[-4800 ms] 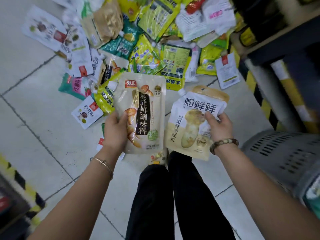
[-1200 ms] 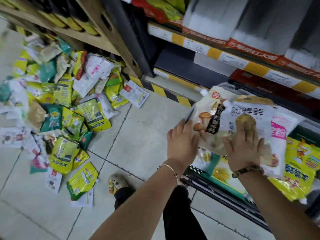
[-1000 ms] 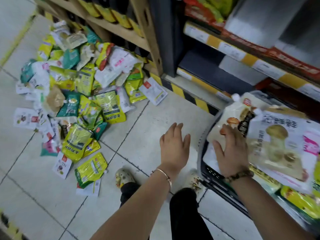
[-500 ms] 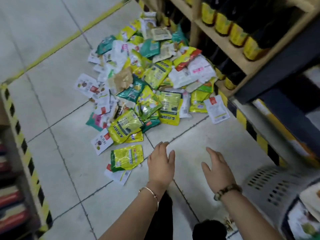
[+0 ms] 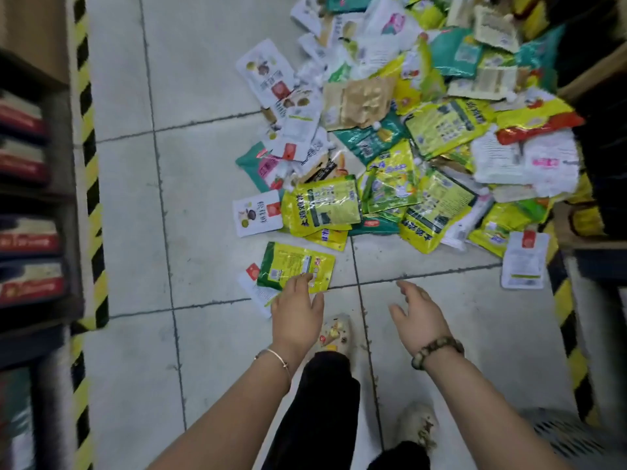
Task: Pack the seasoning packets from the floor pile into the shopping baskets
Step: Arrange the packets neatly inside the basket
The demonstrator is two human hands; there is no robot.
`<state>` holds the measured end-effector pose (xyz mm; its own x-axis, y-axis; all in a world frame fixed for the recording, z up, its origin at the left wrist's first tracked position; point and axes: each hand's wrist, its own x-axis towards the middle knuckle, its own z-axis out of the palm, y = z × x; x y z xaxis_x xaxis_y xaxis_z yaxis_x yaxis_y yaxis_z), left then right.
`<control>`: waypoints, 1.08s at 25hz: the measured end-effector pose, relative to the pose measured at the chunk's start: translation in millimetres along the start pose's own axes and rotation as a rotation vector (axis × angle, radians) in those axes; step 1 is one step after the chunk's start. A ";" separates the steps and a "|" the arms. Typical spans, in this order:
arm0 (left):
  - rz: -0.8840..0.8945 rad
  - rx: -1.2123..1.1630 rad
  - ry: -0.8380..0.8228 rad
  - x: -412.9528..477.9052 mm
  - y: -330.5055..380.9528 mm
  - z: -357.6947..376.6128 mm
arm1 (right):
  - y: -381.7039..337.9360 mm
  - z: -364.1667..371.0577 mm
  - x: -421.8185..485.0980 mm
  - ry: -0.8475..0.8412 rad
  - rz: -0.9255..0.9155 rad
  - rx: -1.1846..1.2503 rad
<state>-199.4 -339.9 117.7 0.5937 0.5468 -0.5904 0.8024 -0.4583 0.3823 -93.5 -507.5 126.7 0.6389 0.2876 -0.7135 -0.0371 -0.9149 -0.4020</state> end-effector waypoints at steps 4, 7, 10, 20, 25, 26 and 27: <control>-0.138 -0.048 -0.003 26.1 -48.1 12.4 | -22.9 21.4 38.2 -0.069 -0.055 -0.104; -0.245 -0.046 -0.032 48.6 -87.9 32.7 | -36.2 48.5 74.1 -0.144 -0.105 -0.220; -0.360 -0.055 -0.043 78.1 -126.9 60.2 | -45.2 85.3 120.1 -0.198 -0.149 -0.317; -0.949 -0.598 0.086 167.5 -242.4 162.0 | -38.7 225.1 253.7 -0.260 -0.202 -0.523; -1.093 -0.502 0.140 196.4 -252.3 182.9 | -37.0 269.0 283.9 -0.221 -0.307 -0.603; -1.118 -0.498 0.157 199.2 -253.2 185.1 | -37.1 276.2 286.0 -0.218 -0.315 -0.610; -1.131 -0.500 0.175 201.3 -254.4 187.1 | -37.0 283.1 286.9 -0.194 -0.327 -0.616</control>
<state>-295.5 -244.3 -231.5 -0.4742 0.5637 -0.6763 0.7804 0.6248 -0.0265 -126.3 -311.0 -225.6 0.3934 0.5665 -0.7241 0.6088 -0.7507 -0.2566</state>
